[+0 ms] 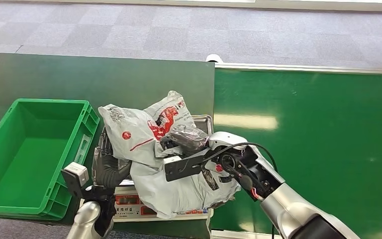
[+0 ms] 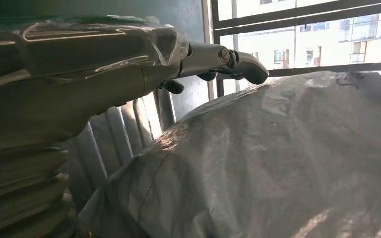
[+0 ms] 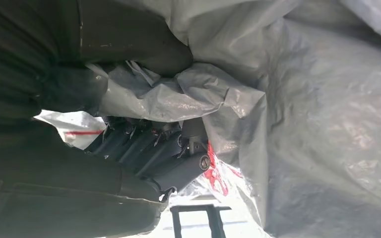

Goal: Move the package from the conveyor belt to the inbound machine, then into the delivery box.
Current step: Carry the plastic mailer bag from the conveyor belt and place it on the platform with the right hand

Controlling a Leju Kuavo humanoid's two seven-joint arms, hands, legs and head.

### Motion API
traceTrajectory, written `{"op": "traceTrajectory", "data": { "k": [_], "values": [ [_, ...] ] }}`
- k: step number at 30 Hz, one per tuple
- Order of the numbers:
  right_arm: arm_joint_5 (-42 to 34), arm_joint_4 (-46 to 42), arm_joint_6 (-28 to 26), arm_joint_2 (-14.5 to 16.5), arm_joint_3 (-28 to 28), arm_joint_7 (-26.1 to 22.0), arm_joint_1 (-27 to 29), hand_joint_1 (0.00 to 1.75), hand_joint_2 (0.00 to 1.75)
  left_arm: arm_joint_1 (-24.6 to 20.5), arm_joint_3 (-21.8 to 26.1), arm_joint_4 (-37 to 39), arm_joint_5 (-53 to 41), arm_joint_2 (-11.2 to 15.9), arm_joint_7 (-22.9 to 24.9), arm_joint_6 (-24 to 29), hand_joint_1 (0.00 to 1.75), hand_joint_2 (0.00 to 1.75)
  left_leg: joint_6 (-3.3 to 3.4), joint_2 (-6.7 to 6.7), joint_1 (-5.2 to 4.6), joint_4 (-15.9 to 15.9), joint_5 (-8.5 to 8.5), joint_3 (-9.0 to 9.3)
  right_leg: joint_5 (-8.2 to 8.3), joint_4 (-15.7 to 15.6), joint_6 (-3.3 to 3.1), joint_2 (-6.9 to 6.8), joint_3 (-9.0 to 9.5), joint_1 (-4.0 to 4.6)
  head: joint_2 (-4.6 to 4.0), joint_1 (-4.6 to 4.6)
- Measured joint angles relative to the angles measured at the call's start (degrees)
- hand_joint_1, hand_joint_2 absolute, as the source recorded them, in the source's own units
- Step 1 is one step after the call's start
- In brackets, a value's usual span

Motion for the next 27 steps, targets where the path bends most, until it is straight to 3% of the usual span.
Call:
{"op": "traceTrajectory", "data": {
  "k": [6, 10, 12, 14, 16, 17, 20, 27],
  "values": [
    [0.02, 3.71, -1.42, 0.48, 2.2, 2.94, -1.29, 1.75, 1.75, -0.34, 0.09, -0.01, -0.17, -0.01, 0.85, 0.28, 0.0, 1.75, 0.0, 0.0, 0.0, 0.0, 0.0, 0.0, 0.0, 0.0, 0.0, 0.0, 0.01, 0.0, 0.0, 0.0],
    [1.77, 4.17, -10.83, 0.62, 2.09, 5.27, -0.86, 1.75, 1.75, 0.43, 0.36, -0.43, -0.77, -0.03, 0.3, 2.72, 0.0, 1.75, 0.0, 0.01, 0.0, 0.0, 0.0, 0.0, 0.0, 0.0, 0.0, 0.0, 0.01, 0.0, 0.0, 0.01],
    [2.82, 3.54, -15.18, 0.7, 1.14, 6.7, -0.16, 1.71, 1.75, 1.39, 0.85, -1.47, -2.26, -0.16, -0.52, 7.86, 0.0, 1.75, 0.0, 0.02, 0.0, 0.0, 0.0, 0.0, 0.0, 0.0, 0.0, 0.0, 0.0, 0.0, 0.0, 0.0],
    [3.76, 2.42, -17.98, 0.75, -0.26, 7.77, 0.76, 1.02, 1.75, 2.35, 1.3, -3.38, -4.33, -0.35, -1.09, 16.33, 0.0, 1.75, 0.0, 0.01, 0.0, 0.0, 0.0, -0.01, 0.0, 0.0, 0.0, 0.0, -0.02, 0.0, 0.0, 0.0],
    [4.13, 1.19, -19.86, 0.88, -1.99, 8.13, 1.77, 0.18, 1.75, 2.96, 1.43, -5.81, -5.55, -0.42, -1.32, 25.62, 0.0, 1.75, 0.0, 0.01, 0.0, 0.0, 0.0, -0.01, 0.0, 0.0, 0.0, 0.0, -0.03, 0.0, 0.0, 0.01],
    [4.0, 0.61, -20.56, 0.98, -2.9, 8.02, 2.26, 0.06, 1.75, 3.11, 1.45, -6.96, -5.76, -0.42, -1.37, 29.3, 0.0, 1.75, 0.0, 0.0, 0.0, 0.0, 0.0, -0.01, 0.0, 0.0, 0.0, 0.0, -0.03, 0.0, 0.0, 0.0],
    [2.75, -0.84, -21.45, 1.21, -5.42, 6.8, 3.58, 0.0, 1.75, 3.24, 1.4, -9.19, -5.27, -0.39, -1.37, 33.75, 0.0, 1.75, 0.0, 0.0, 0.0, 0.0, 0.0, -0.01, 0.0, 0.0, 0.0, 0.0, -0.02, 0.0, 0.0, 0.0],
    [1.49, -2.64, -21.08, 1.33, -8.43, 5.35, 5.65, 0.0, 1.75, 3.28, 1.35, -10.79, -4.35, -0.38, -1.37, 33.93, 0.0, 1.75, 0.0, 0.01, 0.0, 0.0, 0.0, 0.0, 0.01, 0.0, 0.0, 0.0, -0.01, 0.0, 0.0, 0.01]
  ]
}}
